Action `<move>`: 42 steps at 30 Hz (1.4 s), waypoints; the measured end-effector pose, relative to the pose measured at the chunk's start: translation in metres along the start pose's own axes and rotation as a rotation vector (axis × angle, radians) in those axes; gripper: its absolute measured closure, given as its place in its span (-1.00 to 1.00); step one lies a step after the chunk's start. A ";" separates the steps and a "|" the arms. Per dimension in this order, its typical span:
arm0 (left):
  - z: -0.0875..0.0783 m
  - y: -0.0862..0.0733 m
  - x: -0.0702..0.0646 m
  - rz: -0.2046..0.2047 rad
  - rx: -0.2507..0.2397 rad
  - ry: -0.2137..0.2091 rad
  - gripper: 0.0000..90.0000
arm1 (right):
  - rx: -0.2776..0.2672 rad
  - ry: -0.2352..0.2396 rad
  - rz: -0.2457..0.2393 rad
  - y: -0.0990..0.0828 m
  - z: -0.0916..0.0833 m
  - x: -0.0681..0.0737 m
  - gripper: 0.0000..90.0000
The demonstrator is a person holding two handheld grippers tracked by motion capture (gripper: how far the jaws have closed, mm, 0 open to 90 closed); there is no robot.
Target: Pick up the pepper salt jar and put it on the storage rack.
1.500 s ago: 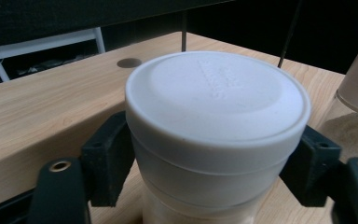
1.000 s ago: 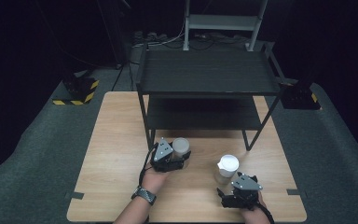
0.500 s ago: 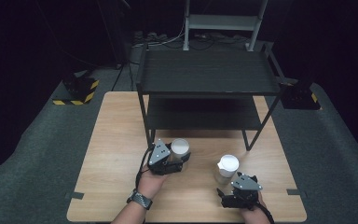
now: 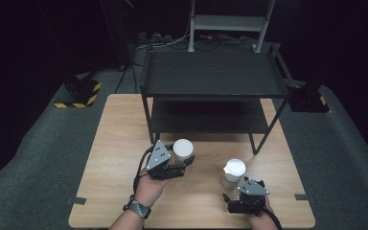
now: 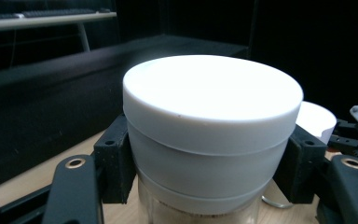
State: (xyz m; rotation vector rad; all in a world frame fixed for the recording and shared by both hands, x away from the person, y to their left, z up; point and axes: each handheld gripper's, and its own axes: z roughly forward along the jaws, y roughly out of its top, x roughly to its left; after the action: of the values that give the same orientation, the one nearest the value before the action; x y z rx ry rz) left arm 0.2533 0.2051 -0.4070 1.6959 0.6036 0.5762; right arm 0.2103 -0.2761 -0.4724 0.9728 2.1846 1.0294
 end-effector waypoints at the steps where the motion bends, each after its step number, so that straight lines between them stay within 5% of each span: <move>1: -0.001 0.001 0.000 -0.002 -0.004 -0.001 -0.24 | 0.000 0.001 0.000 0.000 0.000 0.000 -1.00; 18: -0.021 0.036 0.000 -0.002 -0.069 0.002 -0.24 | 0.002 0.001 -0.003 0.000 0.000 0.000 -1.00; 42: -0.036 0.090 0.012 0.010 -0.144 0.068 -0.24 | 0.002 0.000 -0.003 0.000 0.000 0.000 -1.00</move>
State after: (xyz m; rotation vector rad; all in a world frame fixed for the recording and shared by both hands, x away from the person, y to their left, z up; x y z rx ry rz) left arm 0.2462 0.2233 -0.3115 1.5501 0.5887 0.6709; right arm 0.2103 -0.2755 -0.4722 0.9702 2.1869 1.0261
